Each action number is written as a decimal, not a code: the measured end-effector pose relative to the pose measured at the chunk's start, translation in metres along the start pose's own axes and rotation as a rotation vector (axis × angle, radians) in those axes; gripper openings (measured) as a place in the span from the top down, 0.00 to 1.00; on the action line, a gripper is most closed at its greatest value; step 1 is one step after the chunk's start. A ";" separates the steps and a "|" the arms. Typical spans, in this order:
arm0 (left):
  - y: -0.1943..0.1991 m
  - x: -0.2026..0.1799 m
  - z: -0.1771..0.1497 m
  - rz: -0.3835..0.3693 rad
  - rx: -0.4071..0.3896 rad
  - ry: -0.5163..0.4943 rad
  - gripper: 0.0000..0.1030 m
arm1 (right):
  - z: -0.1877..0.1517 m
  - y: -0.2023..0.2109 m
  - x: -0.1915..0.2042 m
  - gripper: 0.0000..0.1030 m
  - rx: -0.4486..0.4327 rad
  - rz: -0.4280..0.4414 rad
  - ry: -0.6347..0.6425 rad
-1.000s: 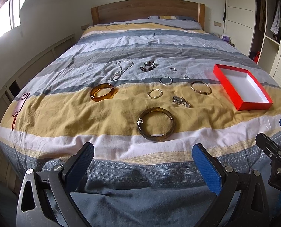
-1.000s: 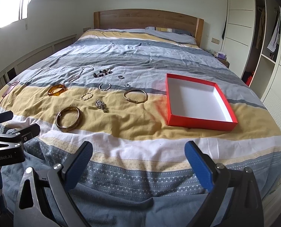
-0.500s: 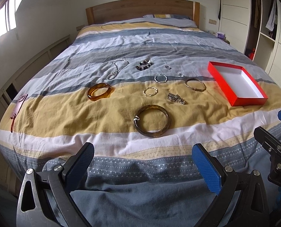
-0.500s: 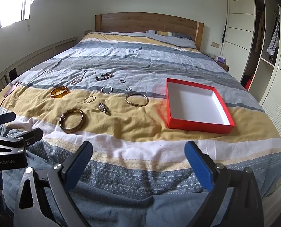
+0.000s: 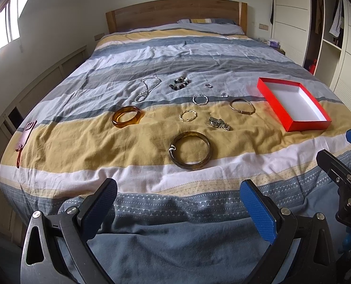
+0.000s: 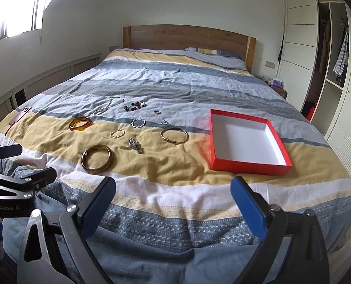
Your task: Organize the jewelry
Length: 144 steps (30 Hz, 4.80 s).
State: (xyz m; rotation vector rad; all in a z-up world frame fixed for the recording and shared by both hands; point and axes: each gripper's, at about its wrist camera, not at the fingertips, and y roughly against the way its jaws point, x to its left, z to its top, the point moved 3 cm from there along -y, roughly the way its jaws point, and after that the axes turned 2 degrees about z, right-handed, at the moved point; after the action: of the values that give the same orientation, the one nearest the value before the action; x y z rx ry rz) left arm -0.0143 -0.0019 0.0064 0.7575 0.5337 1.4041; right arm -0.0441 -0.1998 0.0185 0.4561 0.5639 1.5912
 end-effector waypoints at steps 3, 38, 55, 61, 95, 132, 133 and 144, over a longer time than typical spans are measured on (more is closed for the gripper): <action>0.000 0.001 -0.002 0.005 0.004 -0.001 0.01 | -0.001 0.000 0.004 0.05 0.001 0.008 0.002; -0.105 -0.016 0.020 -0.191 0.170 0.002 0.41 | -0.017 -0.094 -0.030 0.05 0.221 0.139 -0.067; -0.166 -0.025 0.025 -0.182 0.230 -0.034 0.91 | 0.002 -0.135 -0.021 0.06 0.240 0.248 -0.037; -0.165 0.004 0.030 -0.170 0.215 0.035 0.91 | 0.023 -0.176 0.013 0.20 0.273 0.380 -0.015; -0.085 -0.019 0.077 -0.270 0.070 0.023 0.92 | 0.047 -0.137 -0.029 0.78 0.190 0.369 -0.096; -0.206 -0.316 0.128 -0.542 0.277 -0.342 0.90 | -0.002 -0.193 -0.257 0.78 0.324 0.060 -0.180; -0.206 -0.315 0.128 -0.543 0.278 -0.341 0.90 | -0.002 -0.193 -0.256 0.77 0.327 0.051 -0.172; -0.176 -0.295 0.136 -0.519 0.205 -0.329 0.59 | 0.007 -0.166 -0.260 0.58 0.299 0.003 -0.189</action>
State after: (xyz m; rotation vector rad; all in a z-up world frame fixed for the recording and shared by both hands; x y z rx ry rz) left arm 0.1701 -0.3139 -0.0644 0.9146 0.5694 0.7342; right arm 0.1175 -0.4482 -0.0663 0.8230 0.6585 1.4525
